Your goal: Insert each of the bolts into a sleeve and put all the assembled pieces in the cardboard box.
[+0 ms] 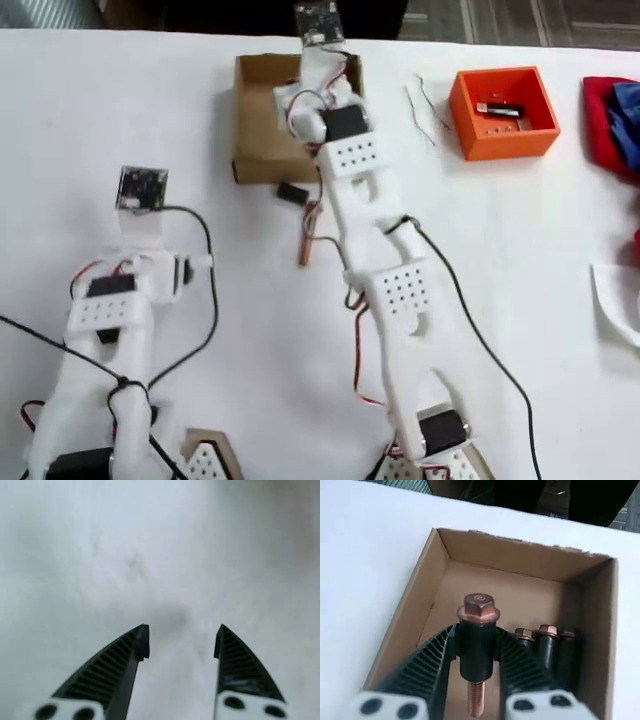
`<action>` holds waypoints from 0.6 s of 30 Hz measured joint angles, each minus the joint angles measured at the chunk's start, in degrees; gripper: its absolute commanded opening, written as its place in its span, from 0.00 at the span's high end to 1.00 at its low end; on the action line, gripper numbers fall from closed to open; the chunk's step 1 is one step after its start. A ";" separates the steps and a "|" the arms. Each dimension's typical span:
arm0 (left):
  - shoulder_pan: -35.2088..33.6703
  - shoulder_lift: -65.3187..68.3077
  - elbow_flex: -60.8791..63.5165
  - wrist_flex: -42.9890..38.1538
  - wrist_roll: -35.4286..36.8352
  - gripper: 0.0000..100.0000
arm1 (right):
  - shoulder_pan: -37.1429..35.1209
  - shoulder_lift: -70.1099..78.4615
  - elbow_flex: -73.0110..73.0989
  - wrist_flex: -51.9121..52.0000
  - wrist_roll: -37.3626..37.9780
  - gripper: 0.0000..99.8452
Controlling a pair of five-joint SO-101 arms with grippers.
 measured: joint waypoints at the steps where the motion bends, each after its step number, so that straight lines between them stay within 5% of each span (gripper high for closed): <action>1: 0.00 0.00 0.97 -1.05 0.00 0.77 | 0.00 0.62 0.00 -0.44 0.00 0.98; 18: -0.09 0.00 2.02 -3.43 0.00 0.77 | 0.00 6.95 0.00 -4.48 -0.70 0.98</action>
